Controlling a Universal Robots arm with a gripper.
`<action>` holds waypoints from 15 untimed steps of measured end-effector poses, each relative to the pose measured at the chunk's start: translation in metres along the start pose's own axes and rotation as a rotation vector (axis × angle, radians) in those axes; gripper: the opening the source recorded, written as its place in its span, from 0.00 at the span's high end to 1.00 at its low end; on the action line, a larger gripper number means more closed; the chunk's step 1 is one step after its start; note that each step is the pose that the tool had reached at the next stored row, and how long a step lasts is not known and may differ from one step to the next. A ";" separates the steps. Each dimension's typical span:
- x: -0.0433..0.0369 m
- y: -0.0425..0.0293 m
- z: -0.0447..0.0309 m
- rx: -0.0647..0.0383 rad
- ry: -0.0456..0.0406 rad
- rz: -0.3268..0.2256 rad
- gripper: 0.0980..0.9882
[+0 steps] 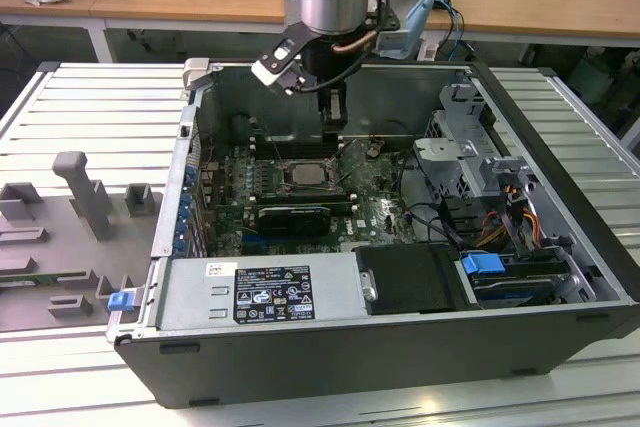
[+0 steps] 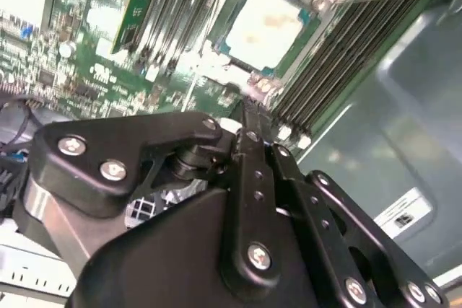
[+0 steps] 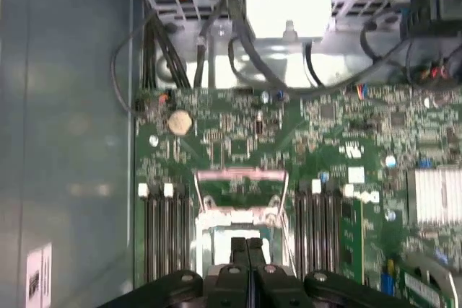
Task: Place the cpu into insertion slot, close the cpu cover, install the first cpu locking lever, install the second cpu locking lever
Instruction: 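Close the cpu cover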
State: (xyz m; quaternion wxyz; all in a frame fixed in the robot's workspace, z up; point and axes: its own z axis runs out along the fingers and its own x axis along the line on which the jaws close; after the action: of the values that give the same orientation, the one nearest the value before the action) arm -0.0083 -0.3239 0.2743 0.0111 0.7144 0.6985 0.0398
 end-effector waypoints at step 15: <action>0.0028 0.0453 0.0101 0.008 0.0006 -0.028 0.99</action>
State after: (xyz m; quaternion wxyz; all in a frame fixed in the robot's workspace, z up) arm 0.0377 -0.3218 0.2676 0.0087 0.7045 0.7087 0.0371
